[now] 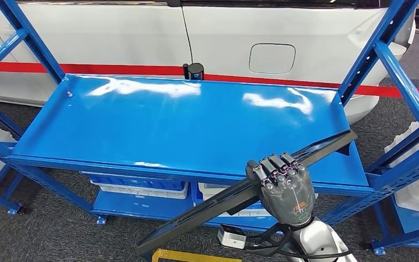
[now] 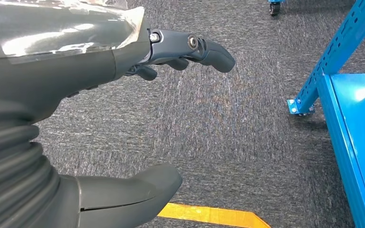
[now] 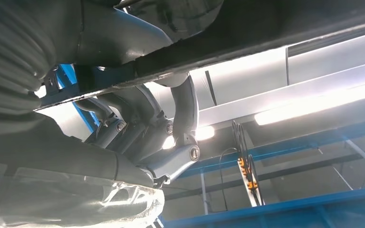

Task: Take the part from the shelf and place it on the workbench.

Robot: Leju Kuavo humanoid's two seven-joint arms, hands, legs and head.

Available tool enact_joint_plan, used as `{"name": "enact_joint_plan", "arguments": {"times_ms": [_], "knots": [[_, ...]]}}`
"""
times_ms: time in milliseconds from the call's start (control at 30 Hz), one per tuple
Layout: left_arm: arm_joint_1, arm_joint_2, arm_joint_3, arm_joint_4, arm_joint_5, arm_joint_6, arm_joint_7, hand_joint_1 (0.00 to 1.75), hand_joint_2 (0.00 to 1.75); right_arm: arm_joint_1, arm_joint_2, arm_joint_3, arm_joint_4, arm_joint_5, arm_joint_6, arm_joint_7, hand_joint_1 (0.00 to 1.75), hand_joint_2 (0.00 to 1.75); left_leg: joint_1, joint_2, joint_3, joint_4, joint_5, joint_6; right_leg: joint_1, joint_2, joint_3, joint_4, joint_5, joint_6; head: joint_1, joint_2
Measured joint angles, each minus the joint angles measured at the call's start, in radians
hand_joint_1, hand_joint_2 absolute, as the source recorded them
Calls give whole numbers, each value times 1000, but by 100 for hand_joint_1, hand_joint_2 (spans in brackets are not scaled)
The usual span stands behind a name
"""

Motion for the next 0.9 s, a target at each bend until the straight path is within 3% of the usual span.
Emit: {"name": "enact_joint_plan", "arguments": {"times_ms": [833,900], "knots": [[0,1,0,1,0,-1,1,0,175,2,0,-1,0,0,0,0,175,175,0,0,0,0,0,0,0,0,0,0,0,0,0,0],[0,2,-1,2,-13,-22,37,0,175,1,1,0,0,-5,3,0,175,175,0,0,-1,4,-3,3,-5,0,0,-1,1,1,0,0]]}}
